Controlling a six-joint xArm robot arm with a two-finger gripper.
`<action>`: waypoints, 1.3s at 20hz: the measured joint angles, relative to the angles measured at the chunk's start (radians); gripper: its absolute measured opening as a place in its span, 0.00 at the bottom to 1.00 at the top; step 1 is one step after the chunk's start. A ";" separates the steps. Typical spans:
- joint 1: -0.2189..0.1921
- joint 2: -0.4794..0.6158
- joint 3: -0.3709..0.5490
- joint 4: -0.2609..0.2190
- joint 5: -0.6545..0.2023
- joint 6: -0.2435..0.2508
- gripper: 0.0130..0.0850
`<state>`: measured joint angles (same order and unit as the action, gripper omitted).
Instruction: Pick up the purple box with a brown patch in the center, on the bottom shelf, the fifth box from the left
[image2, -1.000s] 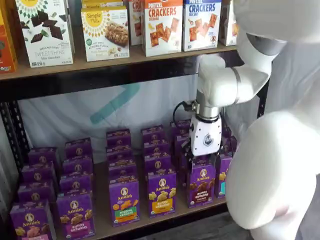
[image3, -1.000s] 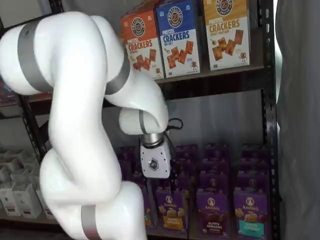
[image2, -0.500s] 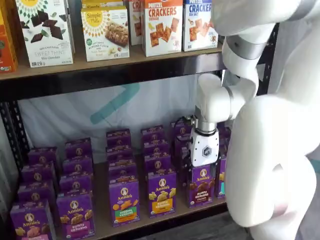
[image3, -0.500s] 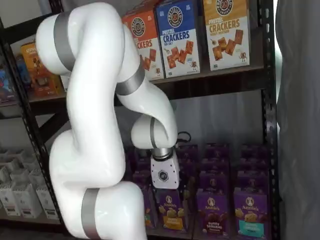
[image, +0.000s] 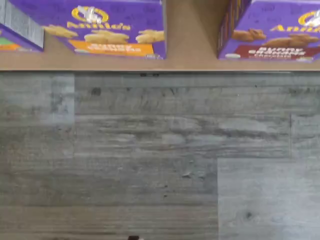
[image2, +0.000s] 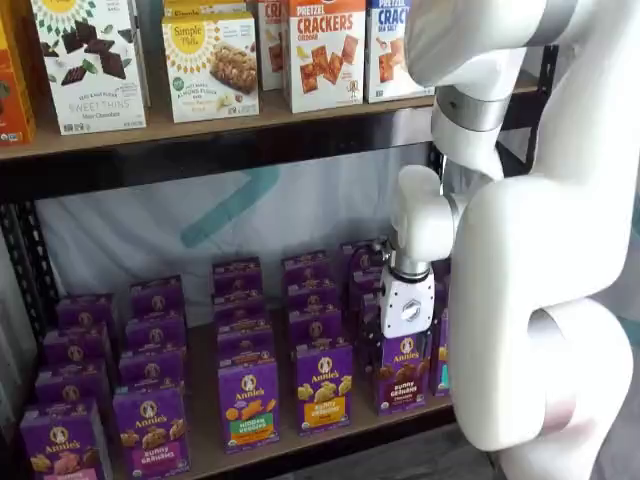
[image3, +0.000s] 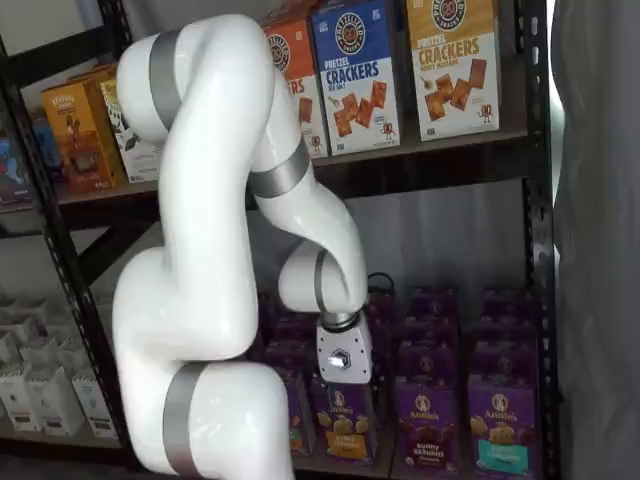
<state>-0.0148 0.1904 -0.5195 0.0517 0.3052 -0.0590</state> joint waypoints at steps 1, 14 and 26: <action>-0.002 0.015 -0.012 0.001 -0.006 -0.003 1.00; -0.017 0.209 -0.188 -0.028 -0.054 0.008 1.00; -0.067 0.374 -0.401 -0.111 -0.022 0.039 1.00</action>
<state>-0.0814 0.5647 -0.9207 -0.0590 0.2830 -0.0198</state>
